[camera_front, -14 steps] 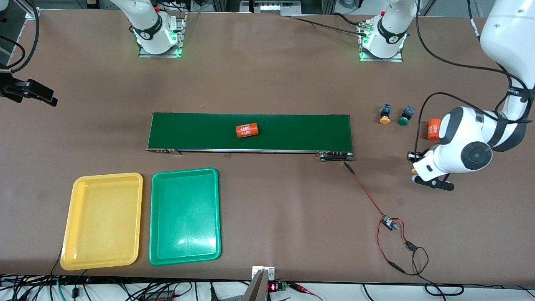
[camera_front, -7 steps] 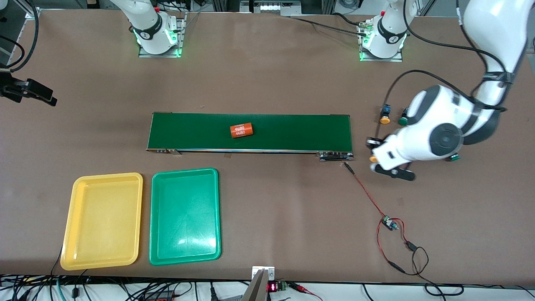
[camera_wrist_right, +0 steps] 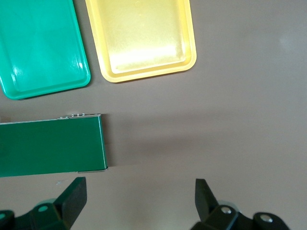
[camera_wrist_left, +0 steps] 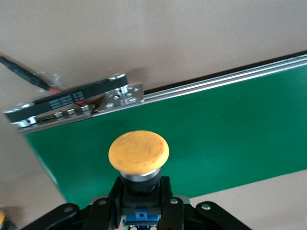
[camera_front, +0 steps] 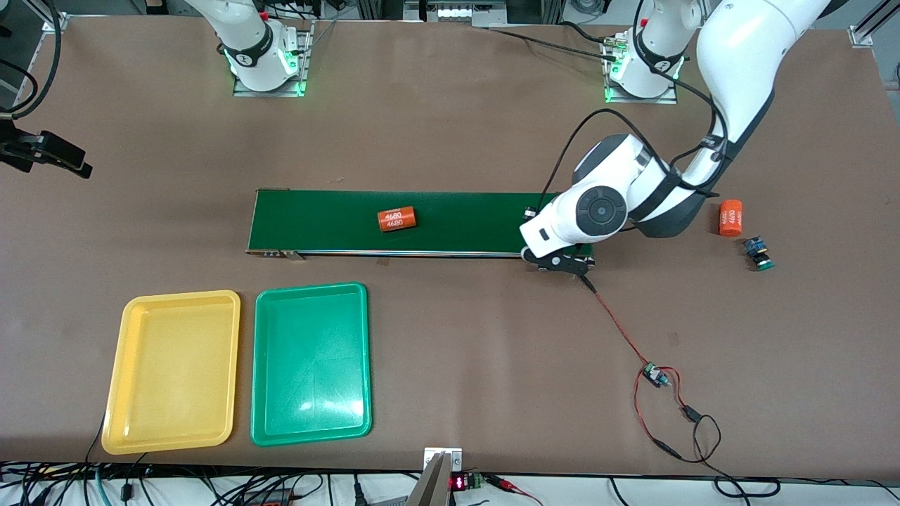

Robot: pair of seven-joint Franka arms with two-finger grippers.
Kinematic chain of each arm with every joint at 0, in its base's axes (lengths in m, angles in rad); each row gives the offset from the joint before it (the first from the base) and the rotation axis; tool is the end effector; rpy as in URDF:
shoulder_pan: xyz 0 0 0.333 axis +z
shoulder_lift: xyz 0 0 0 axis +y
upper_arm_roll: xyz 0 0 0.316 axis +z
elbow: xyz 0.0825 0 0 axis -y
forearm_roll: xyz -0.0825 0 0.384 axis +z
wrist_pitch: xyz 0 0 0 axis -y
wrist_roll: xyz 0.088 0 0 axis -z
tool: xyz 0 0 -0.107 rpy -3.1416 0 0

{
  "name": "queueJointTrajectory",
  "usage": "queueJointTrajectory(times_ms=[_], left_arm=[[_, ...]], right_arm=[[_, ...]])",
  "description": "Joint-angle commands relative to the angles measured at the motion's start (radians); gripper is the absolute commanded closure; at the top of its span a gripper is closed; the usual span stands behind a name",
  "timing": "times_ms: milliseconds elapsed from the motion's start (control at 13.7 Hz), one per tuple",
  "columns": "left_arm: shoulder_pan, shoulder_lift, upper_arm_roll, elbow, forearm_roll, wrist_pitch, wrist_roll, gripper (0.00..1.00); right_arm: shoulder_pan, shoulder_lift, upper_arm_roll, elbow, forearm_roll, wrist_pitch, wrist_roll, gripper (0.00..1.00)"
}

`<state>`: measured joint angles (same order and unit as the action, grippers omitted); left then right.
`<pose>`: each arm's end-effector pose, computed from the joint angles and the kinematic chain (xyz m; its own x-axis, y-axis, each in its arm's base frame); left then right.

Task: Sort buttons by color to trays
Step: 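Set the yellow button on the belt and open the left gripper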

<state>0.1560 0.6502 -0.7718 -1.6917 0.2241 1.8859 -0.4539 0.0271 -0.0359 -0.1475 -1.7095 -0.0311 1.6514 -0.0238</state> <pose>0.5562 -0.3106 0.2853 0.9170 -0.2208 -0.3321 -0.1935 -0.9745 0.1135 0.5428 -0.0701 0.5853 0.9953 -0.0937 -0.0232 -0.0931 -0.9953 0.0251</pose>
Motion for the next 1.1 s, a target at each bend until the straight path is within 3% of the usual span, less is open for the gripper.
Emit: queueJointTrajectory(times_ms=[0, 146, 219, 293, 366, 512, 804, 1024], left_arm=[[-0.035, 0.040, 0.005, 0.014, -0.006, 0.007, -0.052, 0.90], [-0.071, 0.051, 0.009, 0.012, -0.006, 0.006, -0.080, 0.82], [-0.079, 0.052, 0.012, 0.012, -0.006, 0.004, -0.104, 0.72], [-0.079, 0.054, 0.012, 0.012, -0.006, 0.002, -0.123, 0.67], [-0.076, 0.054, 0.012, 0.012, -0.006, -0.002, -0.134, 0.55], [-0.072, 0.054, 0.011, 0.014, -0.006, -0.007, -0.138, 0.00], [-0.044, 0.014, 0.006, 0.070, -0.008, -0.092, -0.143, 0.00], [0.028, -0.014, 0.008, 0.194, -0.002, -0.282, -0.137, 0.00]], right_arm=[[-0.009, 0.002, 0.003, 0.019, 0.014, -0.009, 0.001, 0.00], [-0.009, 0.004, 0.003, 0.019, 0.016, -0.004, 0.001, 0.00], [-0.009, 0.004, 0.003, 0.019, 0.016, -0.007, 0.001, 0.00], [-0.010, 0.005, 0.003, 0.017, 0.014, -0.007, 0.001, 0.00], [-0.009, 0.010, 0.003, 0.019, 0.016, -0.005, 0.001, 0.00], [-0.006, 0.013, 0.003, 0.019, 0.014, -0.002, -0.001, 0.00], [-0.003, 0.025, 0.005, 0.017, 0.008, 0.002, -0.001, 0.00], [-0.003, 0.033, 0.005, 0.017, 0.016, 0.002, 0.001, 0.00]])
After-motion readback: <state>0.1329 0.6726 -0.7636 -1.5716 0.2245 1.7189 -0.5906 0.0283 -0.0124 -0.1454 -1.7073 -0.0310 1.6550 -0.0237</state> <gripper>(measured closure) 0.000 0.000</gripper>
